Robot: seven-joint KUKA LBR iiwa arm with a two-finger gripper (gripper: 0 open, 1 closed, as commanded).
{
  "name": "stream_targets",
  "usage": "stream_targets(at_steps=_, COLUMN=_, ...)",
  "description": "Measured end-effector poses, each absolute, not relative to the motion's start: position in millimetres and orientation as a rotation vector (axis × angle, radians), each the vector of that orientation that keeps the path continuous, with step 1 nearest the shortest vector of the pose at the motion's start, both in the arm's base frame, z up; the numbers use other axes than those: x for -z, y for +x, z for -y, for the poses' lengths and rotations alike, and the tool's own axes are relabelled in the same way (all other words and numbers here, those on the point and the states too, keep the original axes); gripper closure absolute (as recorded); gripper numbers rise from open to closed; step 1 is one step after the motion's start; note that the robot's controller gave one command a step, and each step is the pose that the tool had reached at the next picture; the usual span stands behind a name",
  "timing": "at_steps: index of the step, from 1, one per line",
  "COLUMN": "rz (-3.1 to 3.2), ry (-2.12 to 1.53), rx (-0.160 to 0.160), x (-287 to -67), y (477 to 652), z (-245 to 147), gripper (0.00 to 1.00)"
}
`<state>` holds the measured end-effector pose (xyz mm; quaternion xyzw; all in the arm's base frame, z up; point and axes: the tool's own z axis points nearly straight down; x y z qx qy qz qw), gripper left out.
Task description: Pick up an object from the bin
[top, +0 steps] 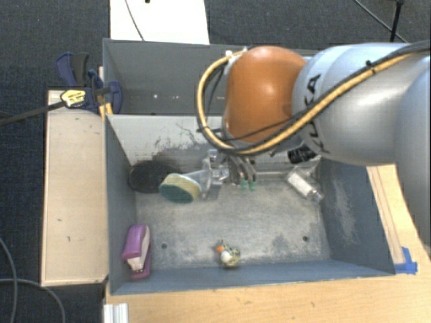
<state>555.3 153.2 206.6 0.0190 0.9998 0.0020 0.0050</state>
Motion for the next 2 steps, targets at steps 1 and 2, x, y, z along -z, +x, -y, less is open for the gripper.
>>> stream_targets(at_steps=1, rz=-3.137, ry=0.214, rx=0.001, x=-151, y=567.7, z=-144, gripper=1.0)
stream_targets(at_steps=2, rz=-3.046, ry=-0.729, rx=0.0, x=-292, y=591.5, z=-137, gripper=1.0)
